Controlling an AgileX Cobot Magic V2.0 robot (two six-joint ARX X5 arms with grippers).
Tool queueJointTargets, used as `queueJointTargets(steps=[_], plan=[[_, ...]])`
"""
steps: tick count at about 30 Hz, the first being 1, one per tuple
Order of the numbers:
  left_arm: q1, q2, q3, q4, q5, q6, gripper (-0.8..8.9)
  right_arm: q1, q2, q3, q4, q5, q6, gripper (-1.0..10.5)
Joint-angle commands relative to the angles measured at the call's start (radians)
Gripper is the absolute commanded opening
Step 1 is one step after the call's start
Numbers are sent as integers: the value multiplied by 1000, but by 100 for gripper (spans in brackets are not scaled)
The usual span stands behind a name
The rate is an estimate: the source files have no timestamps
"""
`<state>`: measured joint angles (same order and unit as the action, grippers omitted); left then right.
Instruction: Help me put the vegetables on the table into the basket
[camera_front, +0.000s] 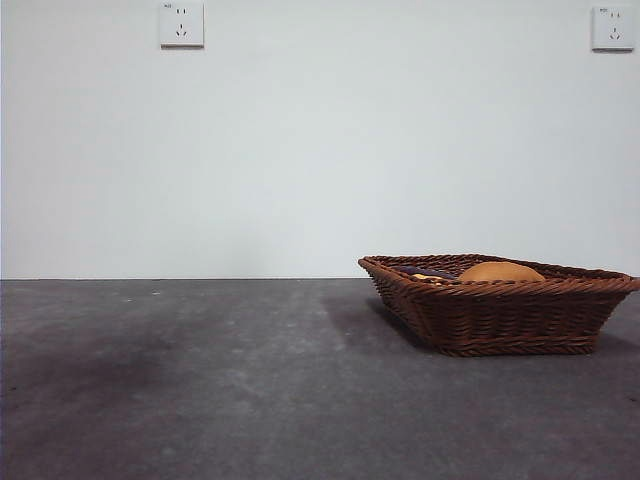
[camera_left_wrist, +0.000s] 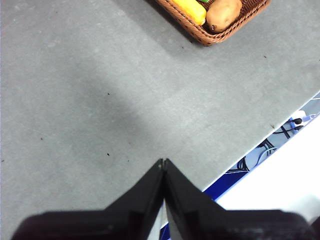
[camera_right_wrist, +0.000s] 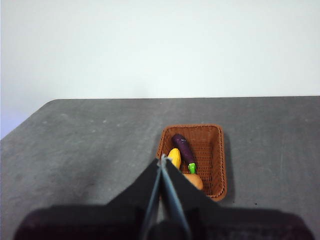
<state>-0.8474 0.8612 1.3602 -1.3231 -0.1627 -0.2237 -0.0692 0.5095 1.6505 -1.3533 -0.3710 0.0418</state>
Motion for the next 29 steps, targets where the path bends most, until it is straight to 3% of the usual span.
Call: queueJointTargets(steps=[1,19,22,26,29], plan=[[-3,-1,-6,4,-20,-11,-3,4,-1,-25,-25,3,11,0],[-3,135,-4,6,-4,-26,-3,4,155,-28,-25,9,9,0],[21,135,-4,20,-58,66,-3,4,199,-28,-25,9,9,0],[85,104,-16,217,-214,176,-3,4,267,-28,-25,9,9,0],[193,46,-67,422,-130,273,-3,4,318,-28,-25,9,9,0]])
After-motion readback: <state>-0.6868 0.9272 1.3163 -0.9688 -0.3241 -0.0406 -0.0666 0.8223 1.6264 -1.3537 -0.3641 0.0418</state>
